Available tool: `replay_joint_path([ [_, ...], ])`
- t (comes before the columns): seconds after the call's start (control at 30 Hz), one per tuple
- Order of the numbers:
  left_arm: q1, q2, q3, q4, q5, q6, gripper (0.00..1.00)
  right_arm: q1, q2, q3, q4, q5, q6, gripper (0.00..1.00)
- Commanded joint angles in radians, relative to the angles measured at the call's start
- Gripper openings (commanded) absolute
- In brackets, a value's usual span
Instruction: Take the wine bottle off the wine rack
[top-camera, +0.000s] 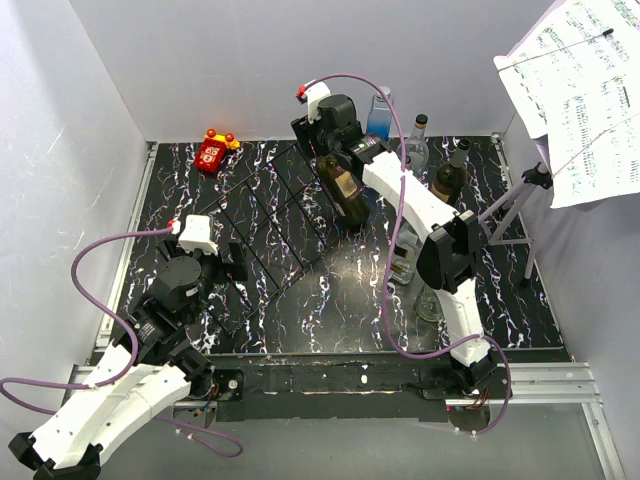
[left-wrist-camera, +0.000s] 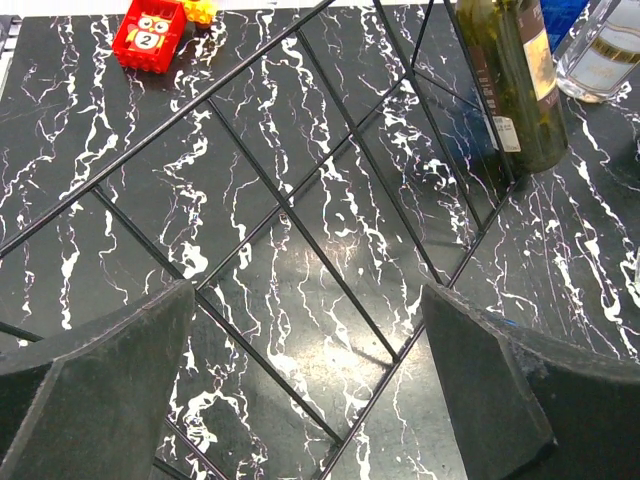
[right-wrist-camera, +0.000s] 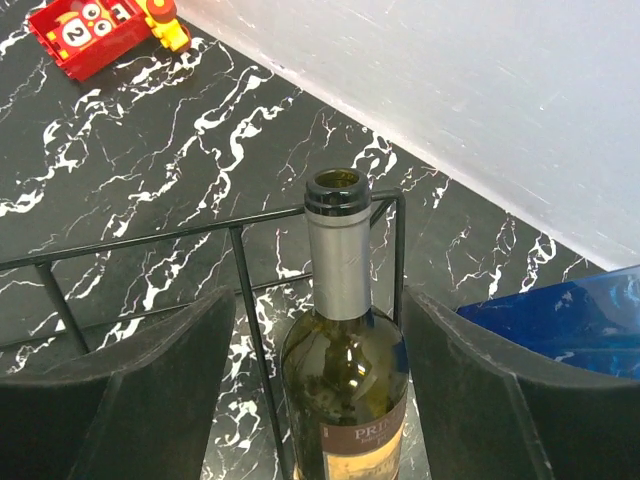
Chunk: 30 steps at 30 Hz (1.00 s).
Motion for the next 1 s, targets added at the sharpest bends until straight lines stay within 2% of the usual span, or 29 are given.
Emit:
replay_joint_path([
  [0.0,0.001,-0.033,0.002,0.017,-0.004,0.012,0.98,-0.008,0.01,0.01,0.107,-0.011,-0.057,0.73],
  [0.33,0.0,-0.072,-0.003,0.019,-0.081,0.018,0.98,-0.009,0.08,0.028,0.093,0.029,-0.088,0.73],
  [0.53,0.001,-0.072,-0.004,0.016,-0.085,0.015,0.98,-0.011,0.099,0.028,0.112,0.044,-0.091,0.68],
  [0.87,0.001,-0.075,-0.006,0.013,-0.09,0.013,0.98,-0.011,0.113,-0.004,0.136,0.097,-0.101,0.52],
  [0.97,0.001,-0.075,-0.004,0.013,-0.095,0.015,0.98,-0.011,0.11,-0.007,0.144,0.112,-0.105,0.39],
])
